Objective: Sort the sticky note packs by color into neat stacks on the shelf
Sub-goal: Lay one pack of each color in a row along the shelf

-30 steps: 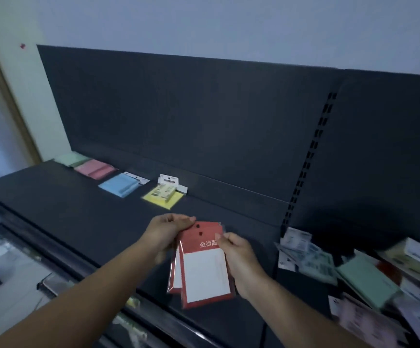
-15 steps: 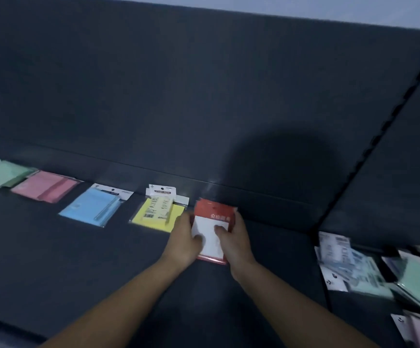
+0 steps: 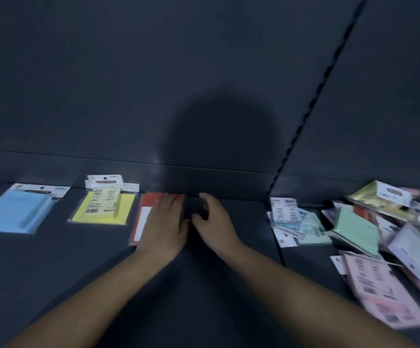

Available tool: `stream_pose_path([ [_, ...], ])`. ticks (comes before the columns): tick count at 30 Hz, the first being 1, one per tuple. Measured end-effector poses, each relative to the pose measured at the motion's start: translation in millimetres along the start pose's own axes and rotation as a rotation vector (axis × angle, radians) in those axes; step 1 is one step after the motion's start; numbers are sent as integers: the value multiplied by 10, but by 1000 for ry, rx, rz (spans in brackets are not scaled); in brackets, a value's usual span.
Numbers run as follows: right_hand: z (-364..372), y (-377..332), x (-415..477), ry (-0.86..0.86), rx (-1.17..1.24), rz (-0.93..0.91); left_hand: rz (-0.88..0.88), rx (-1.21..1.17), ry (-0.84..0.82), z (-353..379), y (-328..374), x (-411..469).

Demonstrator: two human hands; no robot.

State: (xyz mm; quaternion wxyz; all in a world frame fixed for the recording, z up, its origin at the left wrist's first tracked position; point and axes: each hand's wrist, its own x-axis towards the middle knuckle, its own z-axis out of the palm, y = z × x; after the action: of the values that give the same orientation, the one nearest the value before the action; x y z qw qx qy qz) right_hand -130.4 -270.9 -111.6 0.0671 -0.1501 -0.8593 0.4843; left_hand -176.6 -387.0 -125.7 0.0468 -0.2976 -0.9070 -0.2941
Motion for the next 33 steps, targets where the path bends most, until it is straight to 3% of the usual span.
stream_pose_path([
  [7,-1528,416,-695,197,-521,-78,380,268,-58,361,1139,85],
  [12,-2611,863,-1507,291,-702,-65,608,238,-129,805,2262,25],
  [15,-3168,1229,-1952,304,-763,52,705,267,-111,1091,2908,-51],
  [19,-3732,1699,-2451,333,-762,191,678,231,-207,1419,3568,-217],
  [22,-4006,2004,-2702,324,-765,247,641,395,-200,1683,3788,-259],
  [33,-4400,2701,-2746,313,-730,277,559,583,-305,1964,3810,-131],
])
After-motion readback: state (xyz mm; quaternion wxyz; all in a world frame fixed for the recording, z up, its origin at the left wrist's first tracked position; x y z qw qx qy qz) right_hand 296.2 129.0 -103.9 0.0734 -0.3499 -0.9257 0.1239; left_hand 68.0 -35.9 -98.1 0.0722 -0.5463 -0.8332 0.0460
